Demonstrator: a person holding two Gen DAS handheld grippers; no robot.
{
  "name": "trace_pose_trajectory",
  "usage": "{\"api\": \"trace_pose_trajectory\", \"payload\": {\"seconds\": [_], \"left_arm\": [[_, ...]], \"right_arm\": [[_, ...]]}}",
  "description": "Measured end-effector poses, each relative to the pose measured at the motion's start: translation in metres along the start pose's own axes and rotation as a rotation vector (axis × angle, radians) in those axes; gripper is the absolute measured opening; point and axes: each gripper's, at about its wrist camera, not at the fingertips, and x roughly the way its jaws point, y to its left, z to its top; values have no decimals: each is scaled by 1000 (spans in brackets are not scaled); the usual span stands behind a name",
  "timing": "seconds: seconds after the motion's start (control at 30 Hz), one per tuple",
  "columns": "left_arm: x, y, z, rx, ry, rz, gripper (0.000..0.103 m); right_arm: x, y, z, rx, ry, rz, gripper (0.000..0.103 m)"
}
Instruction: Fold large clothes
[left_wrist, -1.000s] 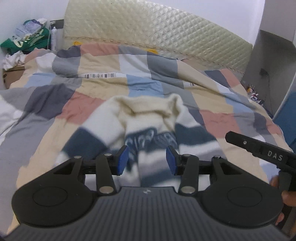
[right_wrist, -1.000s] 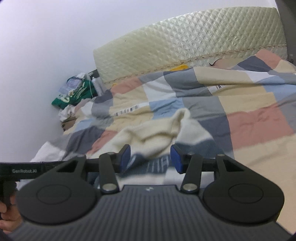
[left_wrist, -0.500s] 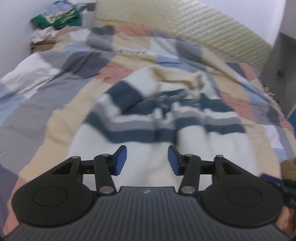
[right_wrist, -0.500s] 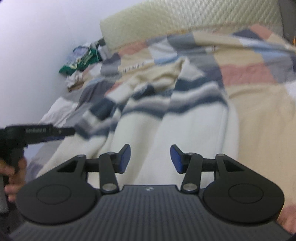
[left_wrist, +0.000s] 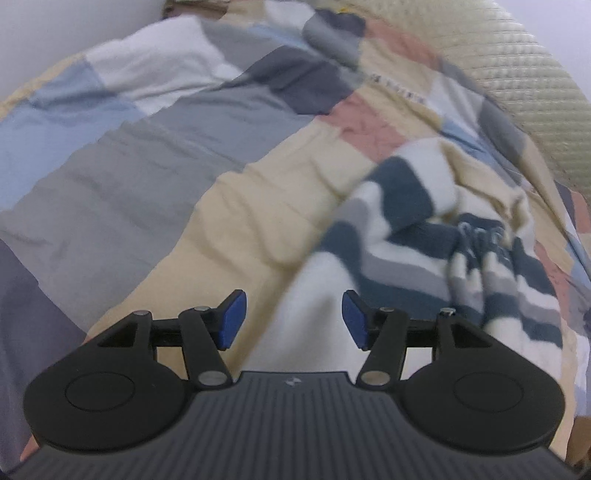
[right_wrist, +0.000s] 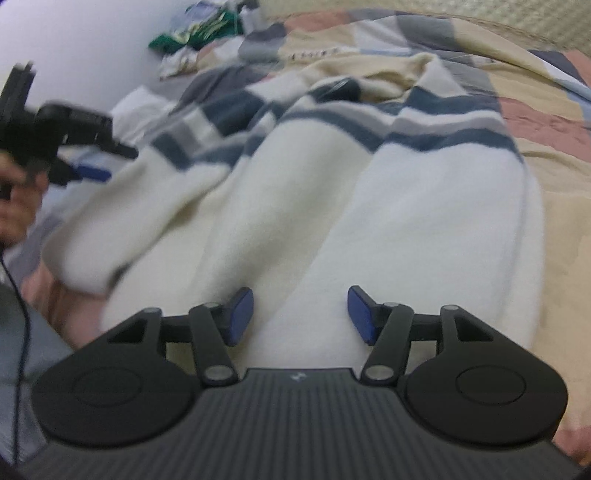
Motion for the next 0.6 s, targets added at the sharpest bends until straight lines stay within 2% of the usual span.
{"api": "trace_pose_trajectory", "payload": {"seconds": [0.17,0.27,0.37,0.4,0.43,0.47,0.5,0.57,0.6], "left_arm": [[25,0,1,21,88,-11,63],[36,-3,-3,11,125,-8,63],[40,-7,-6,27,128,-6,62],[39,-9,-8,34,126,-18,60],[38,-12,-11,47,126,-29,53],[39,-15,-13,62,131,-35,41],[38,-18,-15,77,131,-44,35],[34,-21,-18,95,110,-54,13],[30,-22,-18,101,90,-59,11]], "right_arm": [[13,4,-4,-50,45,-43,59],[17,7,-5,-71,61,-69,53],[16,6,-4,-70,53,-84,27],[13,5,-4,-57,47,-100,12],[9,1,-4,-27,40,-97,11],[5,-6,-3,17,32,-83,10],[0,-10,-3,47,24,-81,9],[-11,-17,-2,100,-11,-84,8],[-17,-21,-2,124,-31,-88,8]]}}
